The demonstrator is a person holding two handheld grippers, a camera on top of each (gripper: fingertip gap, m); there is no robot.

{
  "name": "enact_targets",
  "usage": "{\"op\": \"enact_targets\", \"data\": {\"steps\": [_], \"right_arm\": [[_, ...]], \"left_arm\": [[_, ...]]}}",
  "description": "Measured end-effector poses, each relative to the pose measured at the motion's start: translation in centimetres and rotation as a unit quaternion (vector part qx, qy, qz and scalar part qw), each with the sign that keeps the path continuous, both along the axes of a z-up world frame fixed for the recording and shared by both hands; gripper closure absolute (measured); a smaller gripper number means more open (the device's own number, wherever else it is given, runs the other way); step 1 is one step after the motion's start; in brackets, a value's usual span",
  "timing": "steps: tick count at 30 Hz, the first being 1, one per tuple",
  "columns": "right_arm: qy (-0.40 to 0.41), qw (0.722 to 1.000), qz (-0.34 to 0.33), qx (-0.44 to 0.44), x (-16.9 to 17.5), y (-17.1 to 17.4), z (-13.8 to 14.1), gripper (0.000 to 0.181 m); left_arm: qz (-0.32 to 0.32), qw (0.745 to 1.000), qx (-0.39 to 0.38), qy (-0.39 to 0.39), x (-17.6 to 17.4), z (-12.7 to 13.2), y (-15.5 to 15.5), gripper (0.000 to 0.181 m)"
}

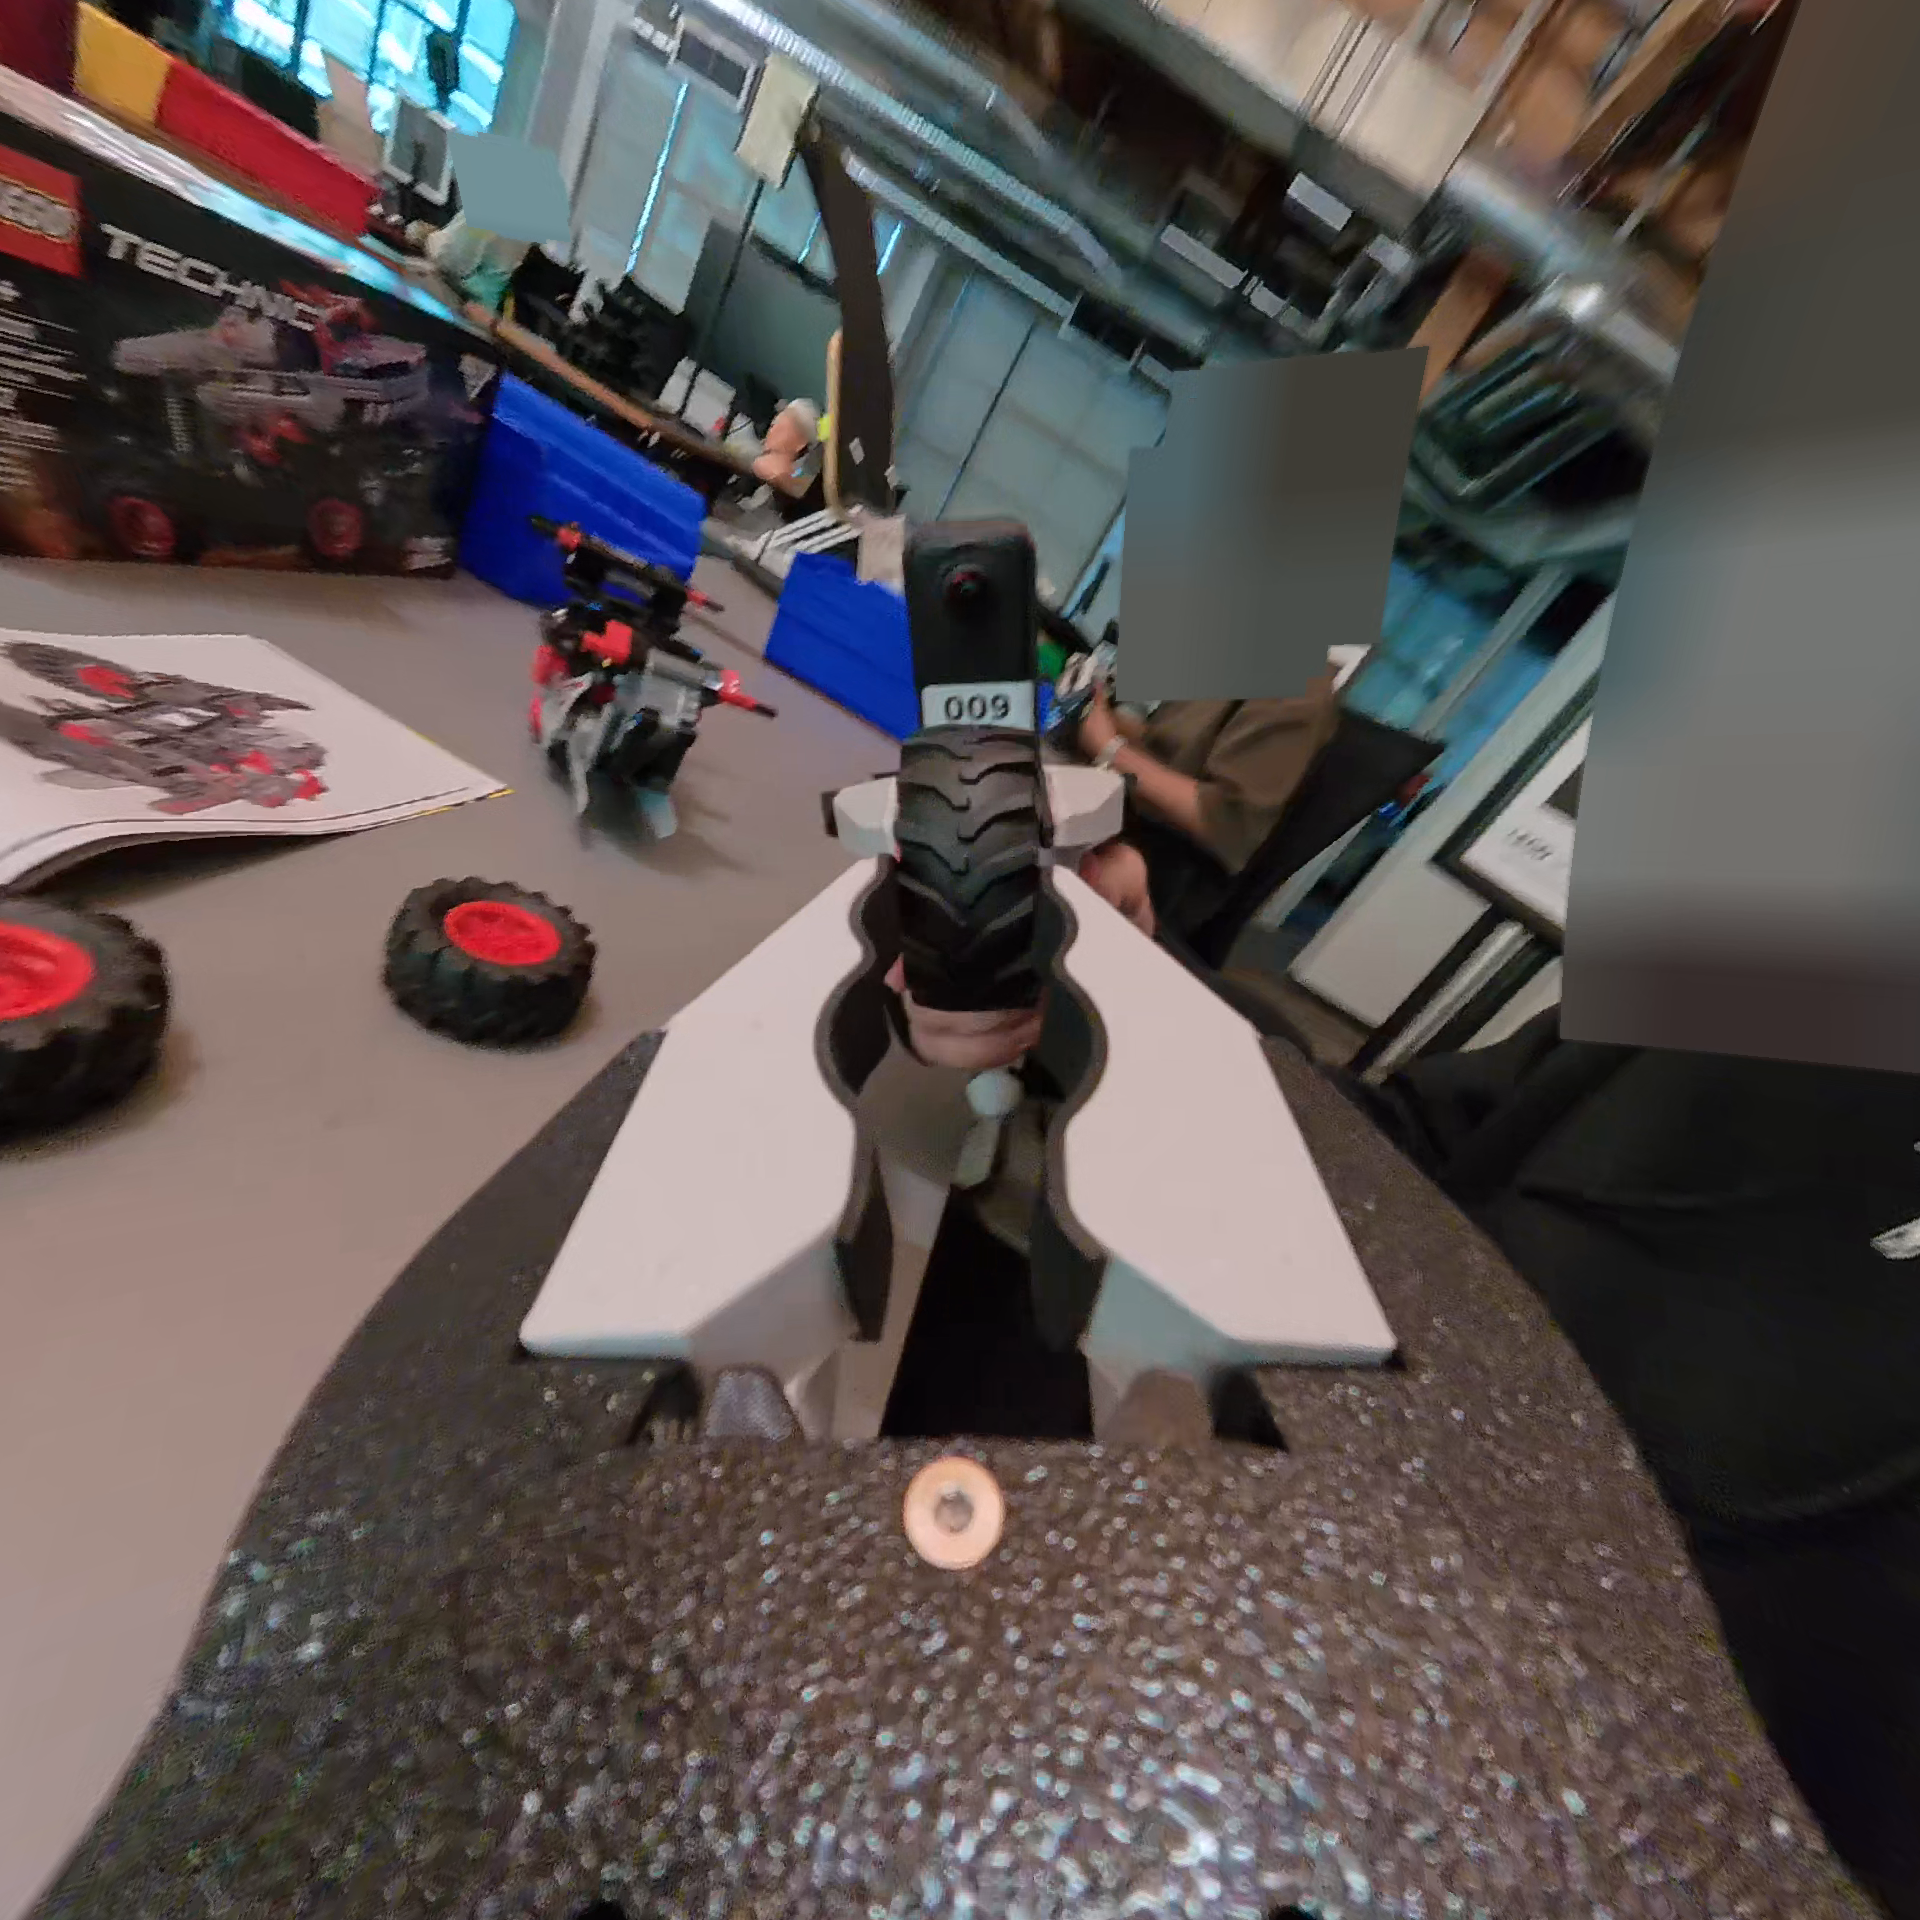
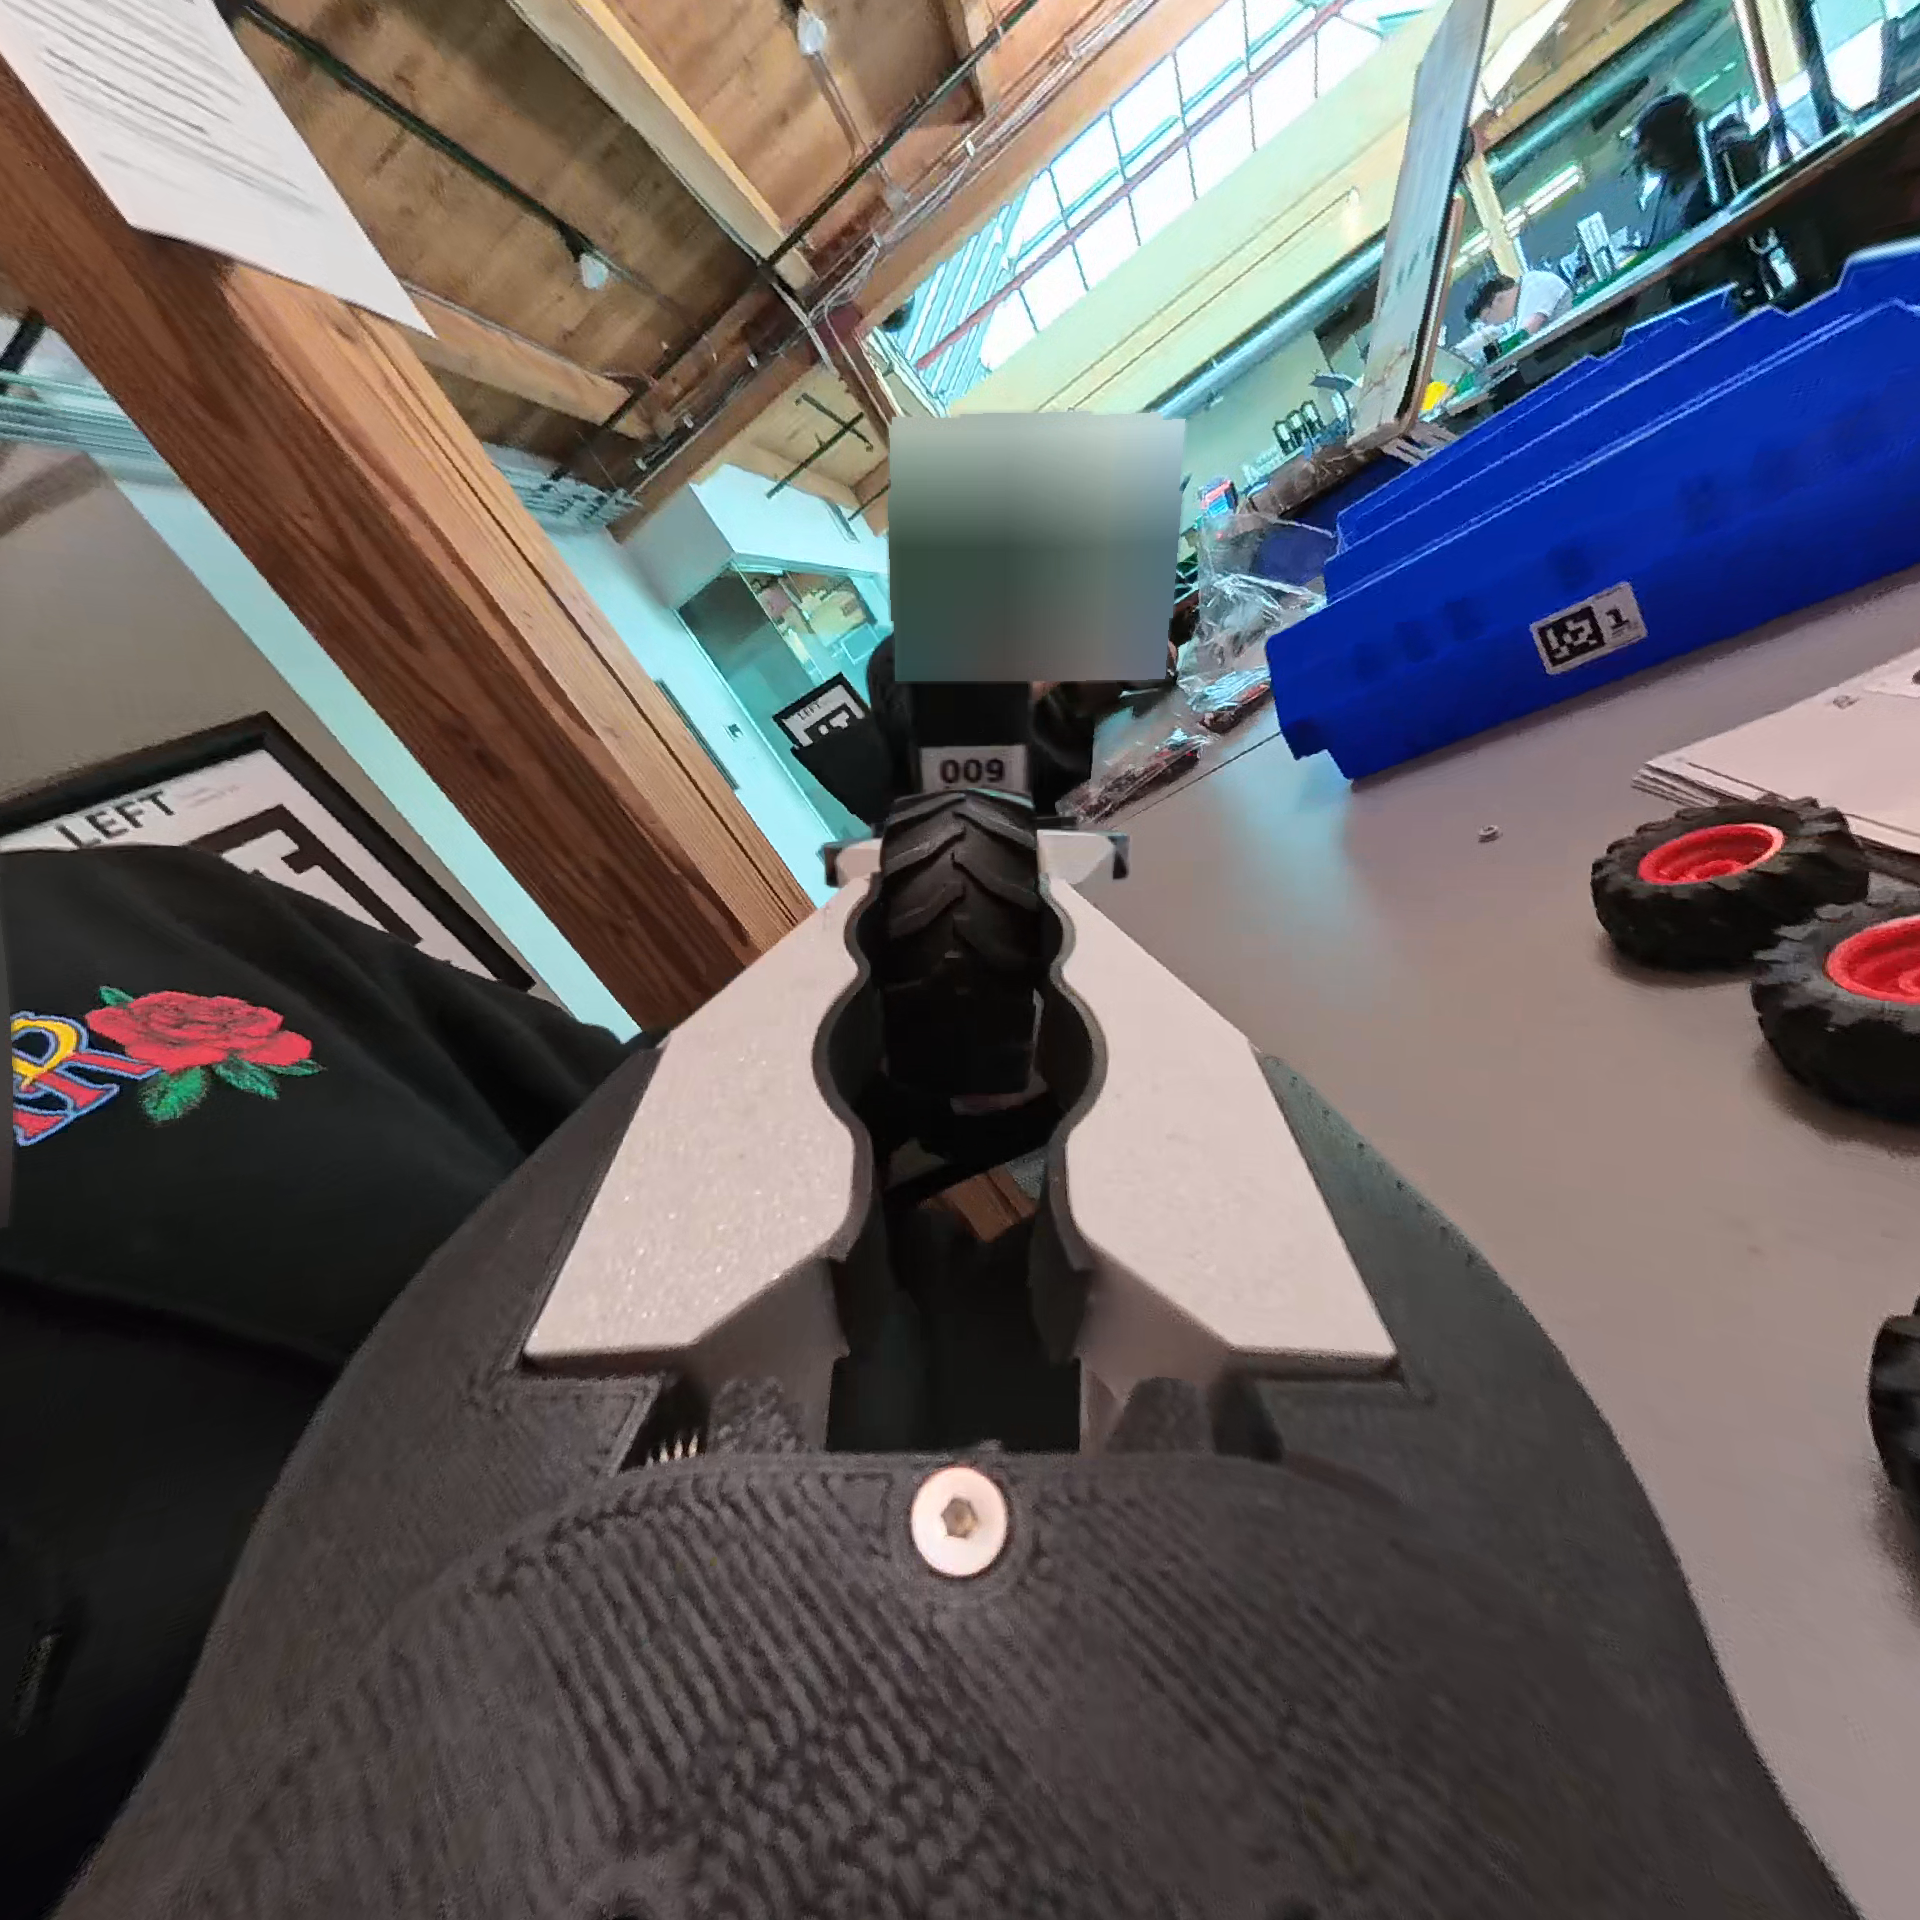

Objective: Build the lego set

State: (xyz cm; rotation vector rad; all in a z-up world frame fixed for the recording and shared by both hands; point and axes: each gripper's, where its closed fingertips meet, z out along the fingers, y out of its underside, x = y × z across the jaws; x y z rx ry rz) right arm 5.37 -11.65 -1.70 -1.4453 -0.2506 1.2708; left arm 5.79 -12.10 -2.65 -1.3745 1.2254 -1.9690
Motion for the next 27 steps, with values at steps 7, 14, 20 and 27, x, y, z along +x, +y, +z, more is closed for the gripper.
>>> {"op": "enact_targets", "data": {"steps": [7, 14, 20, 27], "right_arm": [[-0.022, 0.999, -0.03, -0.013, 0.8, 0.5, -0.5, 0.156], [-0.021, 0.998, -0.047, -0.036, 1.3, 0.7, -0.3, 0.156], [0.014, 1.0, -0.002, -0.025, 1.0, -0.5, 0.6, 0.156], [0.056, 0.998, 0.036, 0.018, 0.4, -1.6, 2.3, 0.156]], "left_arm": [[0.006, 1.0, -0.01, -0.011, 0.8, -0.1, 0.4, 0.157], [0.068, 0.976, 0.2, 0.054, 1.5, -0.2, 1.2, 0.156], [0.021, 0.966, 0.249, 0.063, 1.4, 0.6, 0.2, 0.159], [-0.029, 0.993, 0.108, 0.021, 0.9, 2.8, -0.8, 0.159]]}}
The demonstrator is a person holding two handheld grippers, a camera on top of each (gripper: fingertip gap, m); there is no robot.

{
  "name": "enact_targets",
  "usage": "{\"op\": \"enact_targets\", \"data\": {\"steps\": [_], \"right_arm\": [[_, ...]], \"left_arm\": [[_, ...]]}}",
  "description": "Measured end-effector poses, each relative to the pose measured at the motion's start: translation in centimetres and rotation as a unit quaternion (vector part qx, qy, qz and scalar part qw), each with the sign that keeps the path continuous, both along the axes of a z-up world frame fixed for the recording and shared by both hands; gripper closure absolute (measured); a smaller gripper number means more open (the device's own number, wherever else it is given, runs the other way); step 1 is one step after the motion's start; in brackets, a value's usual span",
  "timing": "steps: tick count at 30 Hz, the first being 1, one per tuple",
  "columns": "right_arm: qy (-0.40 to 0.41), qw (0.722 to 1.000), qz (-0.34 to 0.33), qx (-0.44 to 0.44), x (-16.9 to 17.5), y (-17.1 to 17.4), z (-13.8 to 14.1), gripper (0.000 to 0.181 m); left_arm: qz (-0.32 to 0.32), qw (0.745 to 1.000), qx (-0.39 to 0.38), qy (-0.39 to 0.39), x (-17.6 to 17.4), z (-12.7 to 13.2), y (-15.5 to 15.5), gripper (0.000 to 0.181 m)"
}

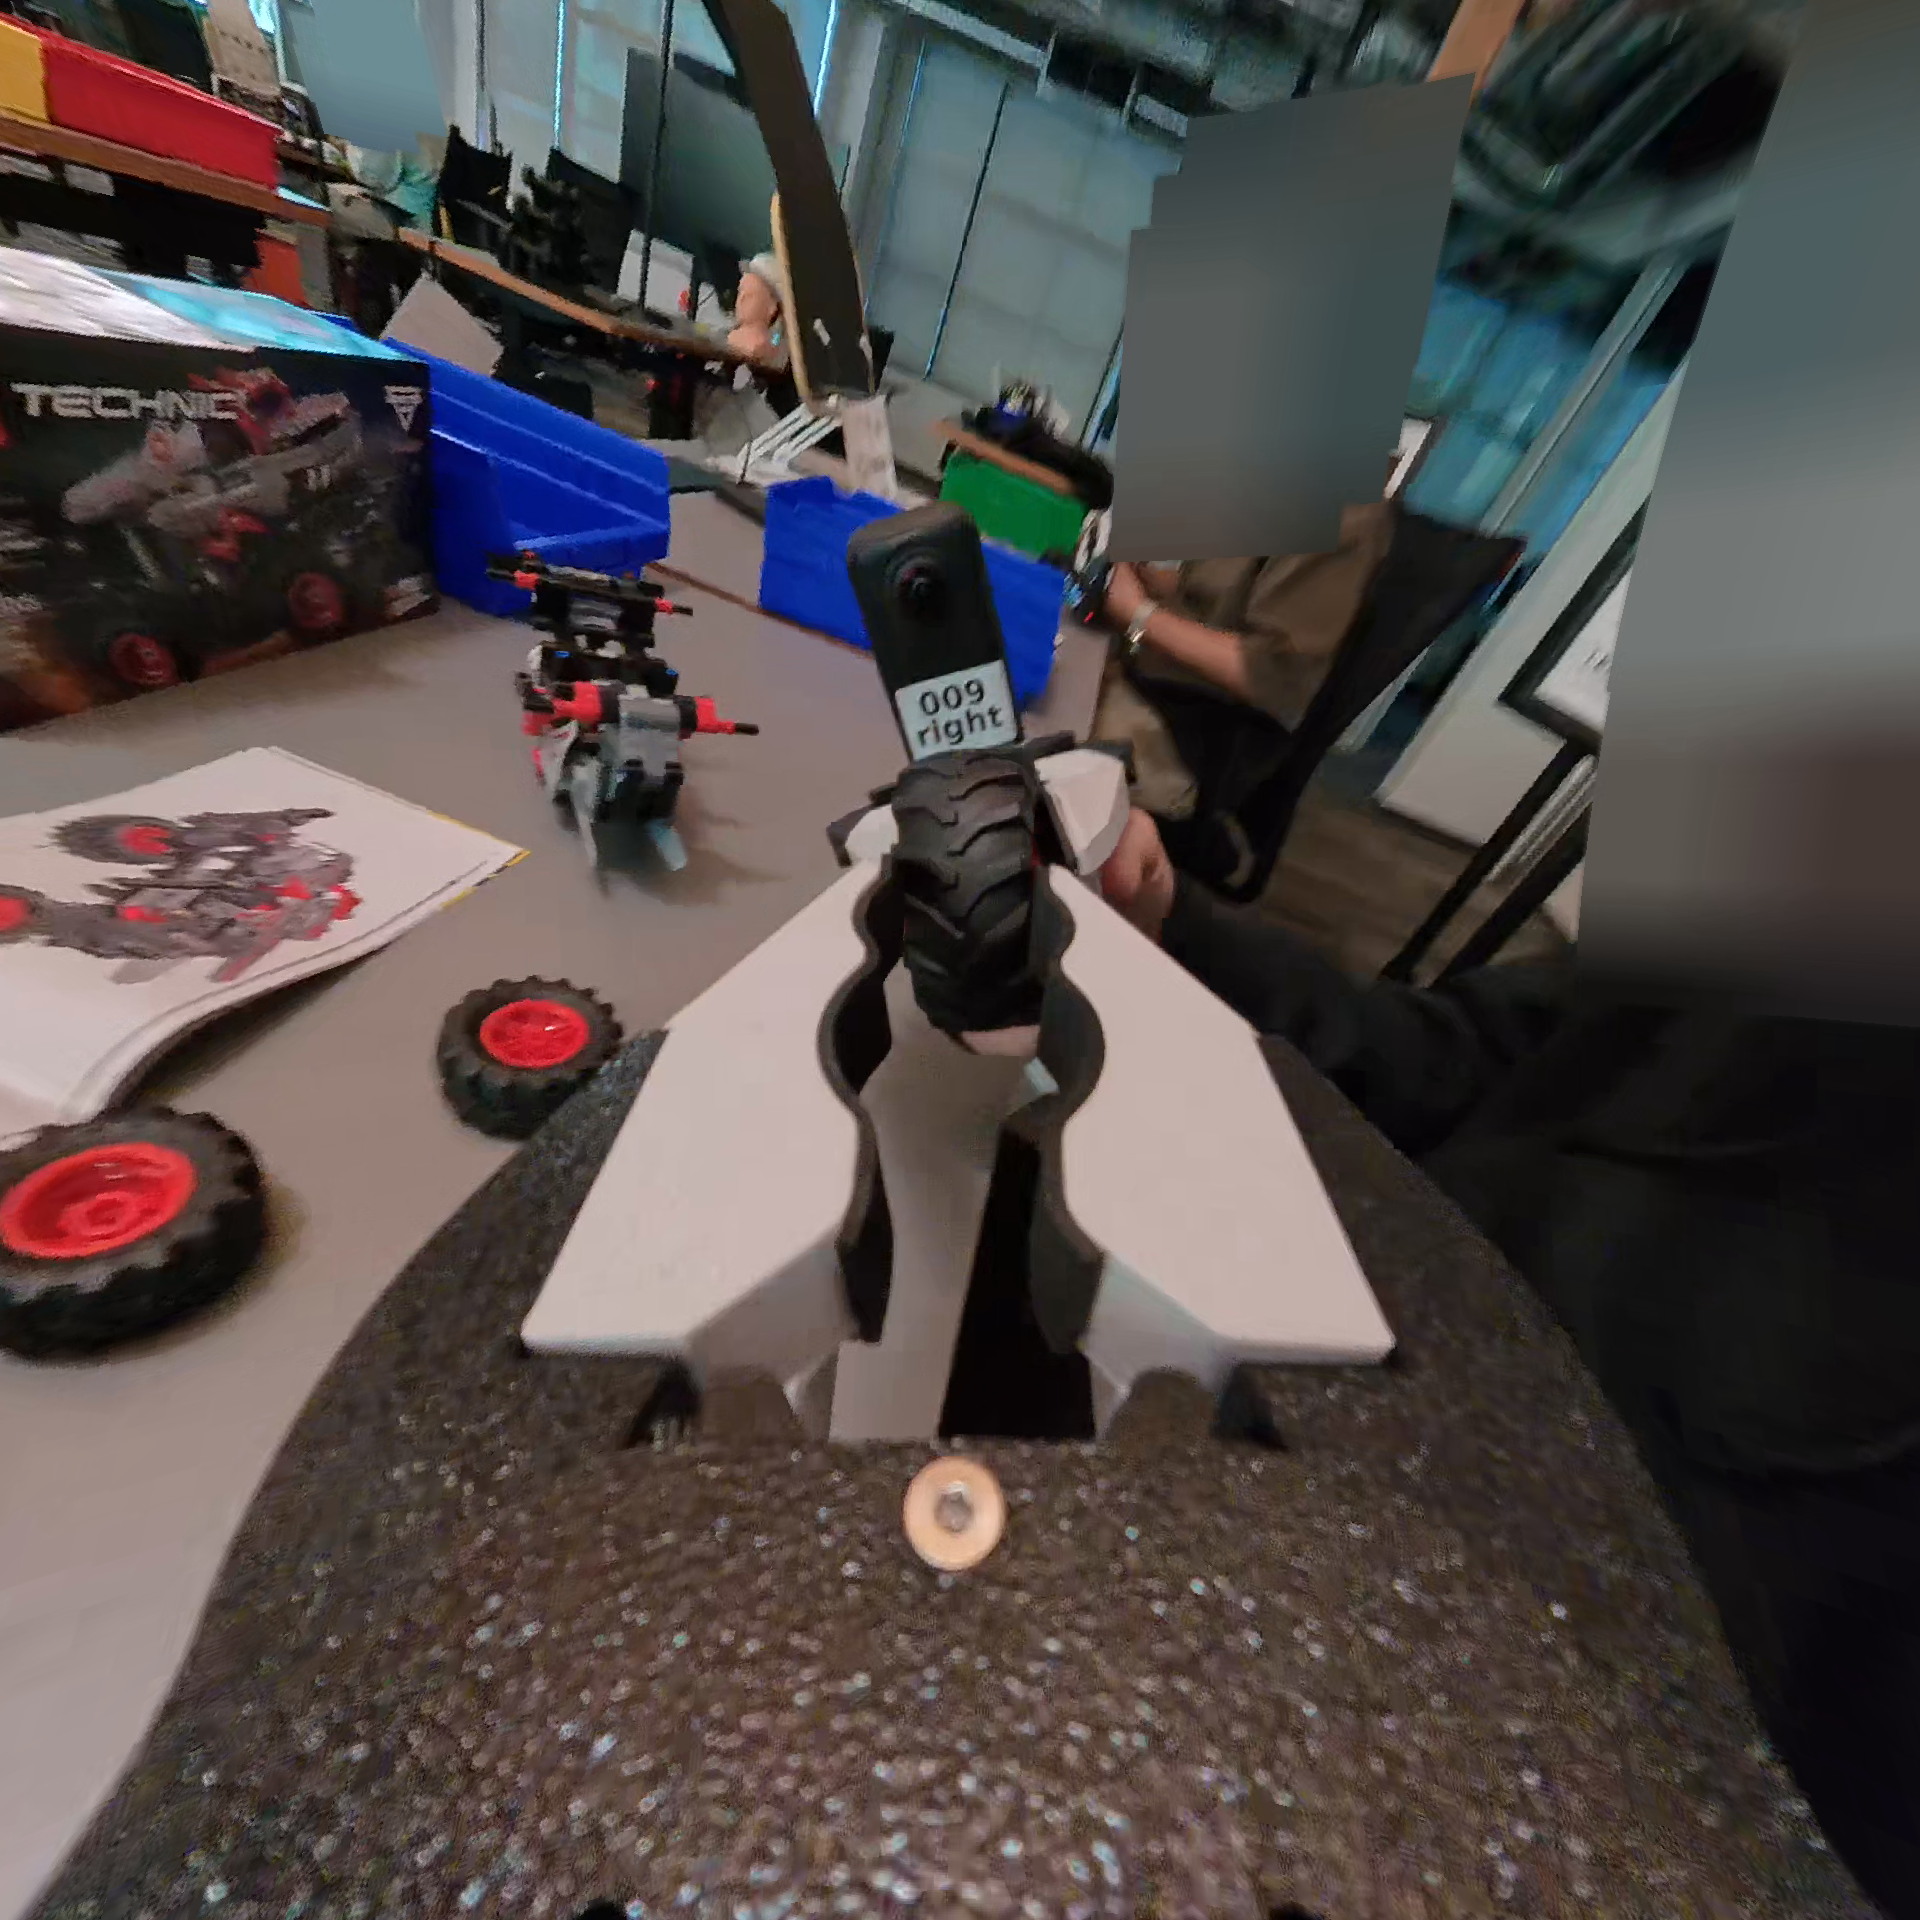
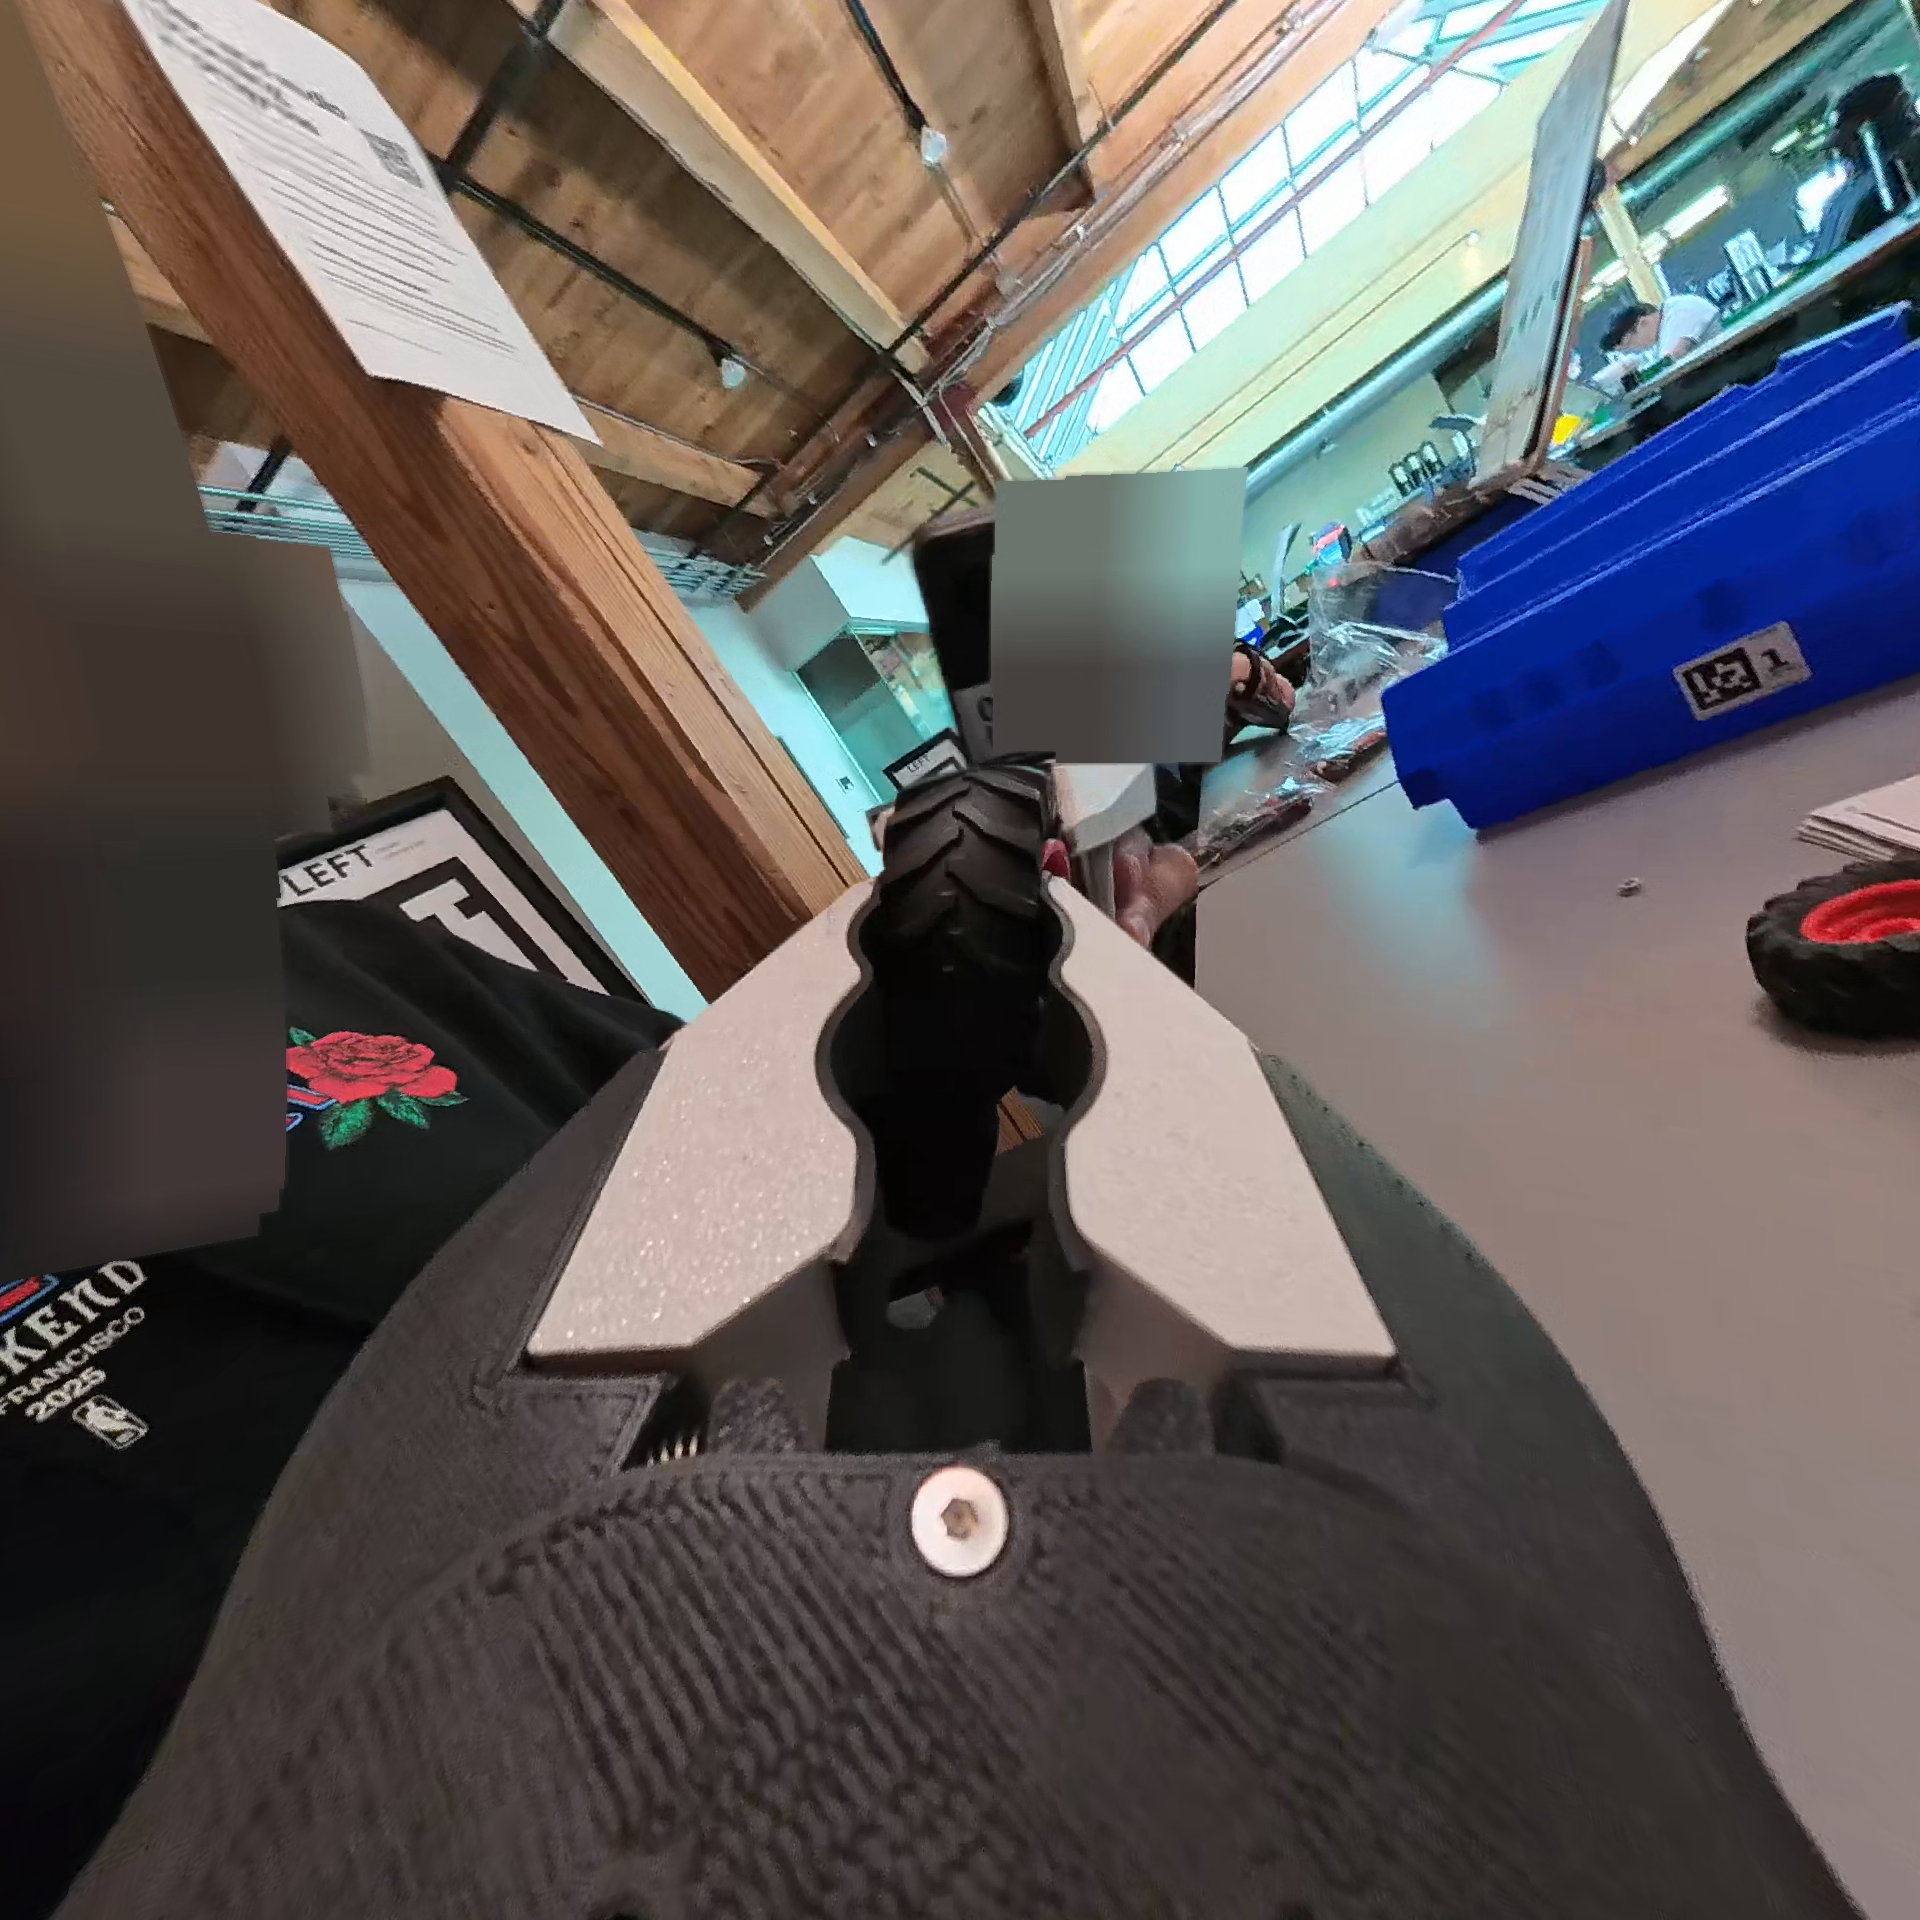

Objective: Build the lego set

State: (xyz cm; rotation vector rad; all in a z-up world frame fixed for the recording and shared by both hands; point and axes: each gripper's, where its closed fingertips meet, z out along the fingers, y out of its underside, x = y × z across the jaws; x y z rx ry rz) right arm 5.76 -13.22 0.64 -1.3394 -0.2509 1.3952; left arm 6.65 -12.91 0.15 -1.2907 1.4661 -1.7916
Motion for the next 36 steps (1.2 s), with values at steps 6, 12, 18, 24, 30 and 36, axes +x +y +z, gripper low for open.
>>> {"op": "enact_targets", "data": {"steps": [6, 12, 18, 24, 30, 36], "right_arm": [[0.004, 1.0, -0.005, 0.013, 0.3, -0.2, 0.4, 0.156], [-0.159, 0.986, -0.053, -0.005, 0.5, 0.8, -3.4, 0.156], [-0.379, 0.92, -0.093, 0.031, 0.9, 1.3, -8.2, 0.155], [-0.48, 0.874, -0.069, 0.012, 0.4, 1.5, -12.4, 0.154], [-0.466, 0.88, -0.081, -0.038, 1.3, 2.0, -13.3, 0.153], [-0.519, 0.843, -0.134, -0.055, 2.8, 3.3, -14.4, 0.153]], "left_arm": [[-0.037, 0.984, -0.166, -0.046, 0.1, 1.2, -0.2, 0.16], [0.051, 0.983, 0.173, -0.015, 0.5, -2.2, 0.8, 0.155], [0.082, 0.89, 0.449, 0.009, 1.0, -5.6, 1.9, 0.14], [0.049, 0.801, 0.596, 0.014, 1.2, -10.4, 1.6, 0.144], [0.08, 0.812, 0.574, 0.072, 1.6, -11.9, 2.1, 0.158], [0.108, 0.904, 0.372, 0.181, 1.9, -13.3, 3.3, 0.159]]}}
